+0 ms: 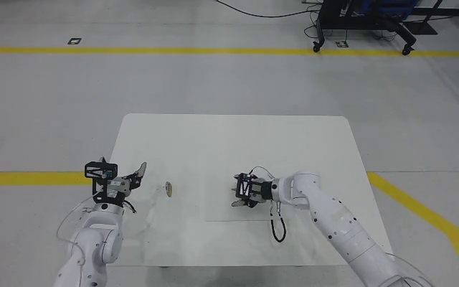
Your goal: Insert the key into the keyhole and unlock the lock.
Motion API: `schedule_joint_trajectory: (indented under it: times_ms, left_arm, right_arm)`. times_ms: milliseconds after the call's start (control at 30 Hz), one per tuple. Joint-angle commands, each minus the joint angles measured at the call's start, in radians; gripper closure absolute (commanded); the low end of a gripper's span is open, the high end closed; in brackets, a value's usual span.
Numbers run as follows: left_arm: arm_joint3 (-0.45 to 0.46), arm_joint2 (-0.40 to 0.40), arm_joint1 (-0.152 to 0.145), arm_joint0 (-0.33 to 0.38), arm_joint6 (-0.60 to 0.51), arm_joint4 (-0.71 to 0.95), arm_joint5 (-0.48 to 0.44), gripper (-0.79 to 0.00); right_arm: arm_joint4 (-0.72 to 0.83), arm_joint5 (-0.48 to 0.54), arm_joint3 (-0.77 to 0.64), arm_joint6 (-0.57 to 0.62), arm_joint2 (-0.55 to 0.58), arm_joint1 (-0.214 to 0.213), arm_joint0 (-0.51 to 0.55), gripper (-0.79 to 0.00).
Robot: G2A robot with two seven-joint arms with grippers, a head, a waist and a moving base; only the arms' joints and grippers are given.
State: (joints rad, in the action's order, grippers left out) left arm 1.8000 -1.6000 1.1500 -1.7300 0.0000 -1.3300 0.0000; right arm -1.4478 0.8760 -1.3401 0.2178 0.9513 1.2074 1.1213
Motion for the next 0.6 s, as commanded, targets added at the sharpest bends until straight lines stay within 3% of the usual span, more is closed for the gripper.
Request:
schedule_joint_trajectory:
  times_ms: [0,167,267,367,567]
  left_arm:
    - [0.000,0.000,0.000,0.000,0.000,0.000,0.000,-0.785]
    - [0.000,0.000,0.000,0.000,0.000,0.000,0.000,-0.785]
    - [0.000,0.000,0.000,0.000,0.000,0.000,0.000,-0.785]
    - [0.000,0.000,0.000,0.000,0.000,0.000,0.000,-0.785]
    - [0.000,0.000,0.000,0.000,0.000,0.000,0.000,-0.785]
  right_arm:
    - [-0.002,-0.001,0.012,0.010,-0.008,0.002,-0.011,-0.246]
    - [-0.001,-0.013,0.026,0.018,-0.024,0.005,-0.026,-0.142]
    - [-0.001,-0.018,0.028,0.019,-0.029,0.006,-0.029,-0.120]
    - [0.002,-0.013,0.035,0.014,-0.033,0.006,-0.037,0.000]
    - [-0.007,-0.022,0.037,-0.012,-0.043,0.007,-0.046,0.000]
